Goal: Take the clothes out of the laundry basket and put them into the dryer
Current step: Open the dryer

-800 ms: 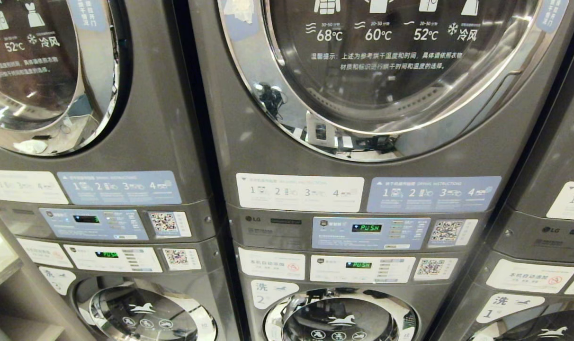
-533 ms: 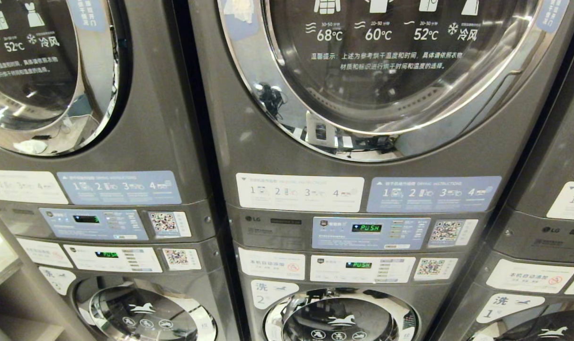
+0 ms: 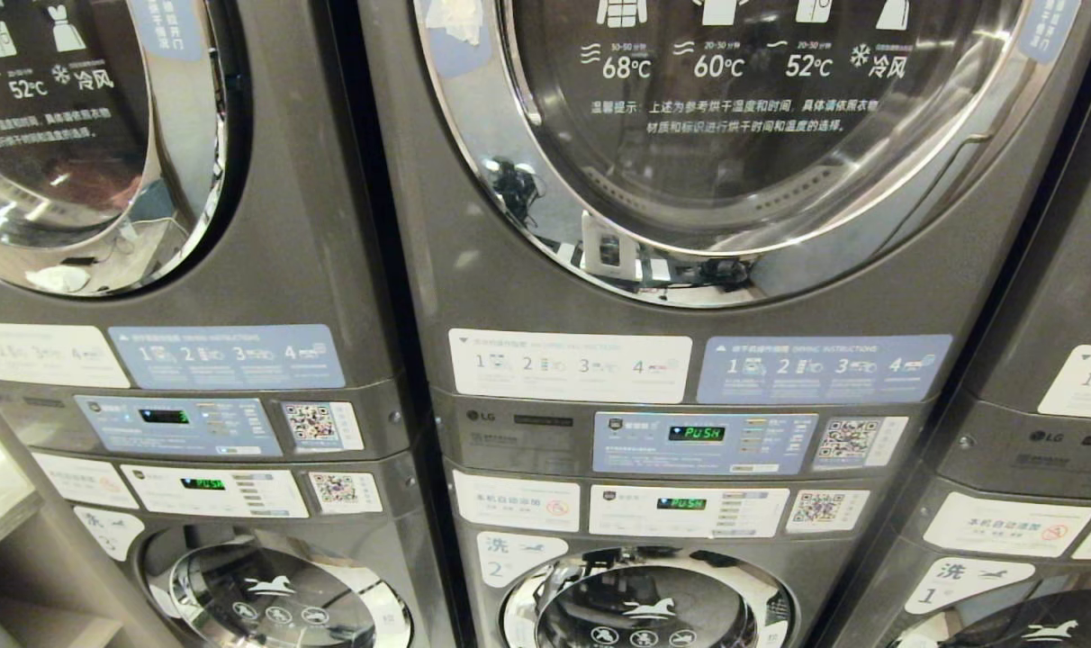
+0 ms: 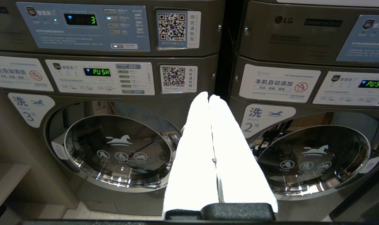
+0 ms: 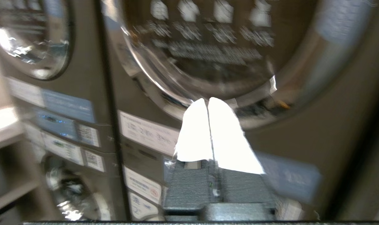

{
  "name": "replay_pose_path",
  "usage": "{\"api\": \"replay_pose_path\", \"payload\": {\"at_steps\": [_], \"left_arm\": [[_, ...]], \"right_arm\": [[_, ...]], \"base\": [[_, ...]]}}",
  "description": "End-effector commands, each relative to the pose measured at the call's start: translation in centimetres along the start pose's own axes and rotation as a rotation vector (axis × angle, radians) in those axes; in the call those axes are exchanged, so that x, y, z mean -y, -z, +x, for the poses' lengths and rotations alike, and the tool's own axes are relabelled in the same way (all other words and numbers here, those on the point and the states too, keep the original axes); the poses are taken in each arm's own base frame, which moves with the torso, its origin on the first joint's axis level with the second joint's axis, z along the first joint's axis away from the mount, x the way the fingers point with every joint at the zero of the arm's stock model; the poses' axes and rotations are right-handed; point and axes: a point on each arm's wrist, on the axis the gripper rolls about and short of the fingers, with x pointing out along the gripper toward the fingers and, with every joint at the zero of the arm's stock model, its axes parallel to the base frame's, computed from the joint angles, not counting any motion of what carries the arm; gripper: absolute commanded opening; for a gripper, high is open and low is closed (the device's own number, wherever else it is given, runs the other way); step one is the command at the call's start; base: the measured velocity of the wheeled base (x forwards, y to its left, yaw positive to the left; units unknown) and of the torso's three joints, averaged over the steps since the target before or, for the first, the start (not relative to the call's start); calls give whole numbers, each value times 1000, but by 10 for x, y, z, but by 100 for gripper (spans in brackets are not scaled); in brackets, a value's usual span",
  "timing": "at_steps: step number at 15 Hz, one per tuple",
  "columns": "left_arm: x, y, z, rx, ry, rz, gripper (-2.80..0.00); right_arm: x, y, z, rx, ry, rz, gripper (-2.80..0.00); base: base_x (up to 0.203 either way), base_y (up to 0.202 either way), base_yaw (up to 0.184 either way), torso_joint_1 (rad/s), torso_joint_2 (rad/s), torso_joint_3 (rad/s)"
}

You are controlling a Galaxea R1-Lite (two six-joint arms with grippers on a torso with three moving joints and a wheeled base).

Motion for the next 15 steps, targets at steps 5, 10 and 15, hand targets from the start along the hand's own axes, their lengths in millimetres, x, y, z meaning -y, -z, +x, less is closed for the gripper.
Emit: {"api": "replay_pose_path", "payload": {"at_steps": [5, 10, 15], "left_arm": [[0, 0, 0, 0, -1, 0, -280], [0, 0, 0, 1, -1, -1, -280], [0, 0, 0, 1, -1, 0, -280]], "right_arm": [[17, 19, 248, -185, -463, 102, 0], [-57, 54, 326, -25, -551, 37, 0], [-85, 76, 352, 83, -387, 24, 0]], "base": [[0, 0, 0, 0, 0, 0], [0, 0, 0, 0, 0, 0], [0, 0, 0, 0, 0, 0]]}}
